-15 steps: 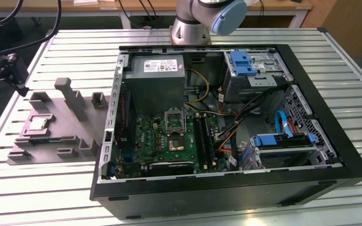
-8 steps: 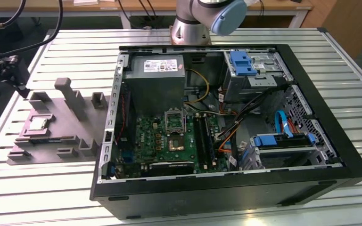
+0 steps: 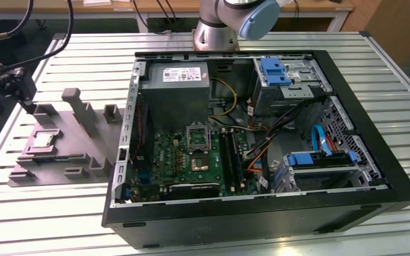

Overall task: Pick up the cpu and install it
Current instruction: 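Pick up the cpu and move it towards the insertion slot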

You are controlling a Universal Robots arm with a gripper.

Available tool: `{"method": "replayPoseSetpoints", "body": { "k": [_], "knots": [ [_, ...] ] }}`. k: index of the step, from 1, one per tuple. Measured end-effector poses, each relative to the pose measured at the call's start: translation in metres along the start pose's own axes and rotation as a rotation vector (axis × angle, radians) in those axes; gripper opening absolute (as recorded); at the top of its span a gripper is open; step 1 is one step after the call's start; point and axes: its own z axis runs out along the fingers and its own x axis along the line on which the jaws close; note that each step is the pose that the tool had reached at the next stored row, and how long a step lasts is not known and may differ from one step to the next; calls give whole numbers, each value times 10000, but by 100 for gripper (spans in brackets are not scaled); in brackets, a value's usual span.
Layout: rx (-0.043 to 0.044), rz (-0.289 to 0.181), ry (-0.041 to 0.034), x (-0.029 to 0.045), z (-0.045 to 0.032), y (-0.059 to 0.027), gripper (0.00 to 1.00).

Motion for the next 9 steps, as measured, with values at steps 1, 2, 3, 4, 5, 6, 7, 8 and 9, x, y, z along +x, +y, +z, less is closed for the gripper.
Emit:
{"method": "replayPoseSetpoints", "body": {
  "k": [1, 2, 3, 4, 5, 6, 7, 8, 9],
  "knots": [
    [-1, 0, -3, 0, 6, 0, 65],
    [-1, -1, -3, 0, 10, 0, 65],
    [0, -1, -1, 0, 14, -1, 65],
    [0, -1, -1, 0, 16, -1, 65],
    [0, -1, 0, 0, 17, -1, 65],
    [0, 0, 0, 0, 18, -1, 65],
    [0, 0, -1, 0, 19, -1, 65],
    [-1, 0, -2, 0, 20, -1, 65],
    [-1, 0, -2, 0, 20, -1, 65]
  ]
}}
